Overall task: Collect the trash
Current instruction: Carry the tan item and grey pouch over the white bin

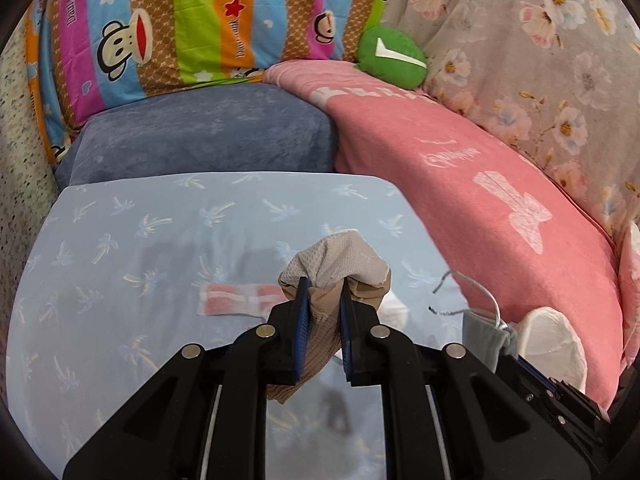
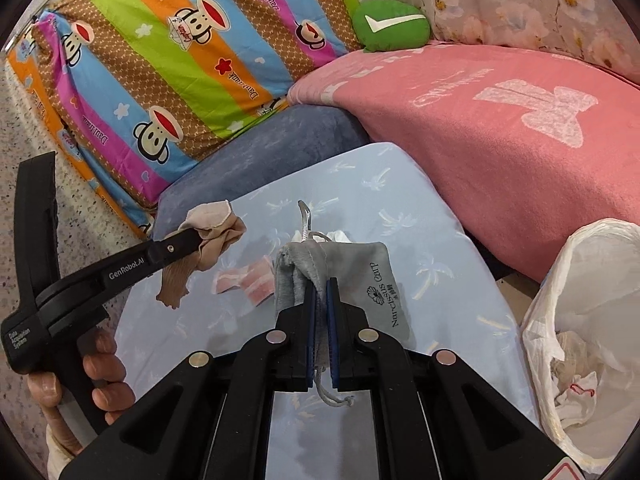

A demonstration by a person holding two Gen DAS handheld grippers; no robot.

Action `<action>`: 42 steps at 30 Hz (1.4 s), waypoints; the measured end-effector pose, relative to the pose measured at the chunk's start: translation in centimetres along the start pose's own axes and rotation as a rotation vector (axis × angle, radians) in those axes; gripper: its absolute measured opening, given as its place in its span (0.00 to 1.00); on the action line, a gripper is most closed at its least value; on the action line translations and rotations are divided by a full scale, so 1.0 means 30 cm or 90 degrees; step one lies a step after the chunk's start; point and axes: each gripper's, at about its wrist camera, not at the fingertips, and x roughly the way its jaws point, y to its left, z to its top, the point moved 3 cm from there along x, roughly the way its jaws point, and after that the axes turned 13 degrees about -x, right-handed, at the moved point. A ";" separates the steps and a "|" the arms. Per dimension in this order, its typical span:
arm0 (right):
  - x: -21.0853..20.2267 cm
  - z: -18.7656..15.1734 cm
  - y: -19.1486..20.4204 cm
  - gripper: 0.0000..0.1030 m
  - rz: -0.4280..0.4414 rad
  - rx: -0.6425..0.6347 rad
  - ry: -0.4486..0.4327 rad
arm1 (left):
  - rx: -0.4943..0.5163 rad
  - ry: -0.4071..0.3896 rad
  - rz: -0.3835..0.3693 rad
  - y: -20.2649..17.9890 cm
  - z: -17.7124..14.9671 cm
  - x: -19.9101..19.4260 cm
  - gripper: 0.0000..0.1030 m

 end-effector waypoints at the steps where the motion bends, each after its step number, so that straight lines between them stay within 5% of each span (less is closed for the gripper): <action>1: -0.021 0.003 -0.007 0.05 -0.001 0.002 -0.005 | 0.004 0.000 -0.004 -0.017 -0.009 -0.010 0.13; 19: -0.381 0.002 -0.199 0.05 -0.049 0.039 -0.091 | 0.074 0.011 -0.072 -0.305 -0.162 -0.142 0.13; 42: -0.632 -0.093 -0.447 0.05 -0.113 0.096 -0.126 | 0.155 0.059 -0.135 -0.604 -0.376 -0.188 0.14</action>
